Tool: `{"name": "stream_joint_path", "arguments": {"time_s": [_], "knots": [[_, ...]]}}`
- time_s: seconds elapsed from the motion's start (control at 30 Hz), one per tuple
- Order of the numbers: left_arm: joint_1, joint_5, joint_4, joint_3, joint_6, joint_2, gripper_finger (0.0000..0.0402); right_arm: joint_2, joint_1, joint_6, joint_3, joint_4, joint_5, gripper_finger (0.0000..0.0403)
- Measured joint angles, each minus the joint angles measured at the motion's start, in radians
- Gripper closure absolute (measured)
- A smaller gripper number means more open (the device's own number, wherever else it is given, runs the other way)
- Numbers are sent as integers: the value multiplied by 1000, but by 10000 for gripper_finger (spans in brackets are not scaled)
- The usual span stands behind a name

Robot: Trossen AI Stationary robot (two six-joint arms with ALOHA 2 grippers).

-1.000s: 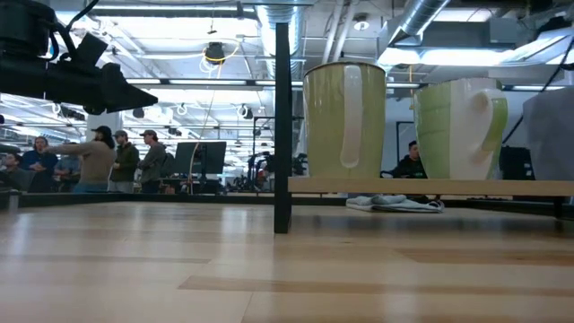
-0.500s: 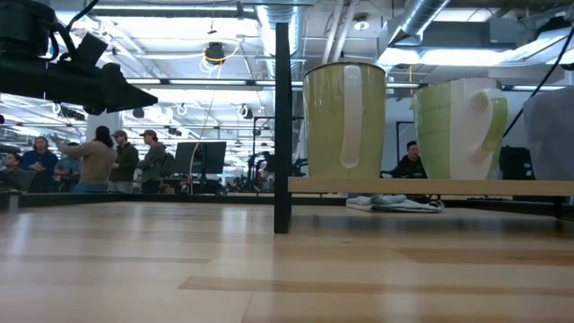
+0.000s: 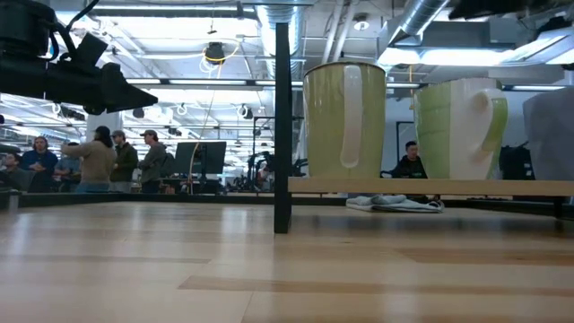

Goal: Stack small to large cups/mugs on shelf
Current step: Return to Home Position

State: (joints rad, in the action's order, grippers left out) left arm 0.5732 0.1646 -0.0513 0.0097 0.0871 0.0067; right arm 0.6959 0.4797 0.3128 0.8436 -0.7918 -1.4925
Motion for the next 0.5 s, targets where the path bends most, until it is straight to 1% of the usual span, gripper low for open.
{"name": "stream_joint_path", "arguments": {"time_s": [0.23, 0.37, 0.5], "knots": [[0, 0, 0, 0, 2, 0, 283, -112, -203, 1, 0, -87, 5, 147], [0, 0, 0, 0, -1, 0, 283, -170, -299, -3, -1, -98, 15, 147], [0, 0, 0, 0, -2, 0, 283, -209, -397, -70, -1, -98, 14, 147]]}}
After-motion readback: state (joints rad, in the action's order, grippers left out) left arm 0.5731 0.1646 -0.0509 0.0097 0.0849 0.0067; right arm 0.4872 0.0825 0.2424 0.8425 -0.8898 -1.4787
